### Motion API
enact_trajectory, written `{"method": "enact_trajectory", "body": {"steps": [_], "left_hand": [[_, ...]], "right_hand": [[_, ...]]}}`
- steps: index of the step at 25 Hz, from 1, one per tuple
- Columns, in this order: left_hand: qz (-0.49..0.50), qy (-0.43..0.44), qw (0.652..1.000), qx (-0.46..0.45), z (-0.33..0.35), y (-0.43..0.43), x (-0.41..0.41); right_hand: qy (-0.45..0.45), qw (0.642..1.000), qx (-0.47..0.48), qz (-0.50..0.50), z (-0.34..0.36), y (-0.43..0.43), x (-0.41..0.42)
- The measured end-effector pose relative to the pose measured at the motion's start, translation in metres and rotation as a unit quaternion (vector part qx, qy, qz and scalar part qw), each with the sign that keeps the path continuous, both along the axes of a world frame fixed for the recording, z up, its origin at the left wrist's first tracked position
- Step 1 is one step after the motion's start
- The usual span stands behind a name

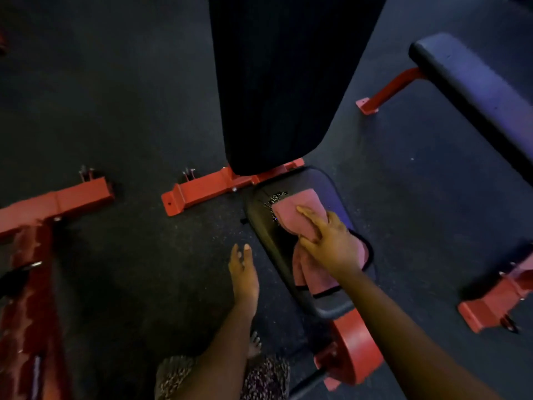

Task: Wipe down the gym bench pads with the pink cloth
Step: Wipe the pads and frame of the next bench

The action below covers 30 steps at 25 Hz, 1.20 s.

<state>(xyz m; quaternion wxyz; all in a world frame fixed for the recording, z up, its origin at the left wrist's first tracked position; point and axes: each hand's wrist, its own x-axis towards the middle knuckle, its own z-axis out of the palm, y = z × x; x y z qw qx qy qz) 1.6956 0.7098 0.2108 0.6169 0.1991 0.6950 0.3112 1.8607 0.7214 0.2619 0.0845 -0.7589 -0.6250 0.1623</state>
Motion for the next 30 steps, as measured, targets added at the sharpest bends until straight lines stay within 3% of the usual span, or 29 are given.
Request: {"method": "enact_trajectory", "body": {"steps": [4, 10, 14, 17, 26, 30], "left_hand": [[0.053, 0.0, 0.998, 0.028, -0.052, 0.04, 0.035], [0.106, -0.212, 0.971, -0.039, -0.091, 0.063, 0.06], [0.117, -0.202, 0.972, -0.027, -0.097, 0.062, 0.06], [0.097, -0.17, 0.98, -0.01, -0.101, 0.061, 0.058], [0.058, -0.114, 0.992, 0.009, -0.074, 0.068, 0.057], [-0.005, -0.108, 0.994, -0.01, -0.071, 0.067, 0.046]], "right_hand": [[-0.088, 0.991, 0.043, 0.088, -0.061, 0.052, -0.026], [-0.109, 0.976, 0.087, 0.167, -0.126, 0.082, -0.035], [-0.111, 0.973, 0.106, 0.172, -0.13, 0.089, -0.028], [-0.123, 0.978, 0.103, 0.131, -0.131, 0.101, -0.013], [-0.09, 0.985, 0.022, -0.145, -0.119, 0.138, 0.074], [-0.1, 0.98, 0.021, -0.171, -0.117, 0.124, 0.06]]}}
